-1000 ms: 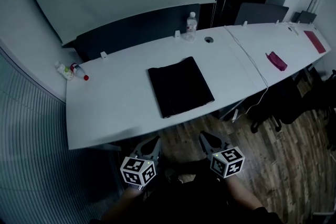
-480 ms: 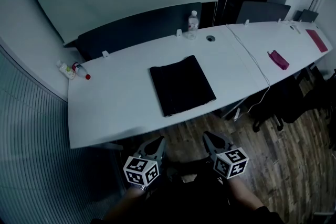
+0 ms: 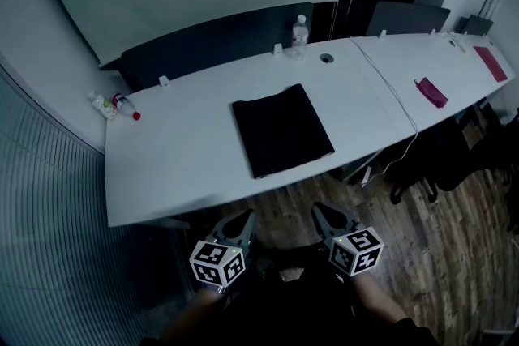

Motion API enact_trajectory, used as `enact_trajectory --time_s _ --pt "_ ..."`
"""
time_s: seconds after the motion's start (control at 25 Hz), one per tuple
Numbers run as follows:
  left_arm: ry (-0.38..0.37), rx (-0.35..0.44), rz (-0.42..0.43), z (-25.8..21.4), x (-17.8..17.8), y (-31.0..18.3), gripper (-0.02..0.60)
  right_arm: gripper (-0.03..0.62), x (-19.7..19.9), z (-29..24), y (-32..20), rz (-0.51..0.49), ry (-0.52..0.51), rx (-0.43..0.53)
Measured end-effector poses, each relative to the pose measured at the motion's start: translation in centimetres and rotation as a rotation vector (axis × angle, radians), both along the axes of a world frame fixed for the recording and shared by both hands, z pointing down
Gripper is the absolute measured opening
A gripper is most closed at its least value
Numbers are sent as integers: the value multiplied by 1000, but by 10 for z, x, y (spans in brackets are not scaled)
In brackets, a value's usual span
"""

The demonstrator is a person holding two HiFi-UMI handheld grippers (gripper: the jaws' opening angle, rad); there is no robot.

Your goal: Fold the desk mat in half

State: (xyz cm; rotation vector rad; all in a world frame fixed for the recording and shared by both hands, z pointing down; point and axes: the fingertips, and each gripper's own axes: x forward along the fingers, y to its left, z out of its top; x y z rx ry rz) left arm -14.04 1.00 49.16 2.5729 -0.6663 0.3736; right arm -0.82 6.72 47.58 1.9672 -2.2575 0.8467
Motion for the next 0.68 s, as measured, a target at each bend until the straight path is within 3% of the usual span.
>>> enact_trajectory --time_s 0.68 --pt "6 6 4 -4 -2 5 6 21 -2 0 4 -7 25 1"
